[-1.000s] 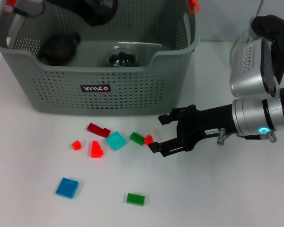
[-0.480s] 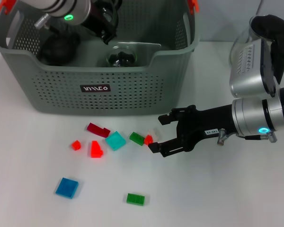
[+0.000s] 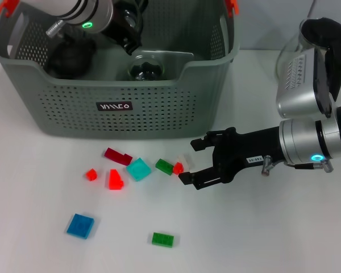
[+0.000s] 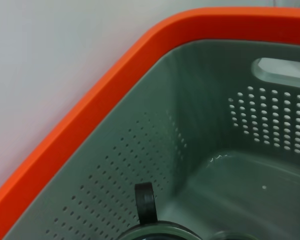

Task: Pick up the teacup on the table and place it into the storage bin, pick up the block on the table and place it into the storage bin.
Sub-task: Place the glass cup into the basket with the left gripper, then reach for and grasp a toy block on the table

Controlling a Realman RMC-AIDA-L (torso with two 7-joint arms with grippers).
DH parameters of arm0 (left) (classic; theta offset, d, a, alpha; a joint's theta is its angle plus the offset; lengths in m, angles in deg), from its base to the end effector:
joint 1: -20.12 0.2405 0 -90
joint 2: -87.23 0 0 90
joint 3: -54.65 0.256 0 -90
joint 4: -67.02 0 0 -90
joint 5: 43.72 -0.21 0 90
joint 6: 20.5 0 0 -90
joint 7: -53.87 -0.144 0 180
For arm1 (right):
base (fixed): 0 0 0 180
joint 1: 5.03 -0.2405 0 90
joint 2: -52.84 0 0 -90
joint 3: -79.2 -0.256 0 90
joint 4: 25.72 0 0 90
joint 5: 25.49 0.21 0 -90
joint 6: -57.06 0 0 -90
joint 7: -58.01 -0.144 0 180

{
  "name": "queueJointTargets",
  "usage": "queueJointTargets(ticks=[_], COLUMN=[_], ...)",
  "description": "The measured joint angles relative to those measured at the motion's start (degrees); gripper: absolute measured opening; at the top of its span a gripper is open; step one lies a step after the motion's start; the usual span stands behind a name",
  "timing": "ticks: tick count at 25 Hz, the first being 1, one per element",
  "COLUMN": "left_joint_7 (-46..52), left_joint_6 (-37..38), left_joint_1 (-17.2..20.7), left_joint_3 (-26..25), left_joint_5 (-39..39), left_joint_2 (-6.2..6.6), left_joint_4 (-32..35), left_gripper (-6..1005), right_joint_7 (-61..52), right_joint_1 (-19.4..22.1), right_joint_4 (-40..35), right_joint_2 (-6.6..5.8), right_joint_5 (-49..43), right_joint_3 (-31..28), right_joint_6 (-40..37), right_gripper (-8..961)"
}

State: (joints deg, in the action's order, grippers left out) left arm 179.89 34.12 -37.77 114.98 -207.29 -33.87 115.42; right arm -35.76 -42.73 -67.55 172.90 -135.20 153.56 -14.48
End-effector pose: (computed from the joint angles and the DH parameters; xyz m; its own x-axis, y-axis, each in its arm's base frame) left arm -0.1349 0.4822 0.0007 0.9275 0.3435 -0.1472 0.1526 -0.7076 -0.6899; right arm 0.1909 0.3570 -0.0739 0.9336 -0.2953 -0.2030 -0.3169 -0.9448 -0.0831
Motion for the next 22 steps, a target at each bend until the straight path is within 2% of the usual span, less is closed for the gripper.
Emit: queueJointTargets(ticks=[10,18,22], left_joint_7=[1.07,2.73,3.21], left_joint_6=[0.07,-0.05,-0.1], left_joint_1=[0.41,0.89,1.58], left_joint_3=[3.55,3.27,3.14], left_joint_5=[-0.07,-0.09,-0.09], left_joint_2=[-0.16,0.0,0.01], left_joint_4=[-0.1,1.01,2.72], left_gripper=[48,209,379], right_joint_7=[0.0,0.0,0.0], right_joint_1=[-0.07,-0.15,-0.21], right_joint_4=[-0.01,-0.01,0.0], right_joint_2=[-0.09,-0.09,-0.09], right_joint_5=[-0.07,-0.08,-0.15], right_joint_3=[0.0,0.0,0.0], right_joint_6=[0.16,0.23,0.32], right_gripper=[923,923,923])
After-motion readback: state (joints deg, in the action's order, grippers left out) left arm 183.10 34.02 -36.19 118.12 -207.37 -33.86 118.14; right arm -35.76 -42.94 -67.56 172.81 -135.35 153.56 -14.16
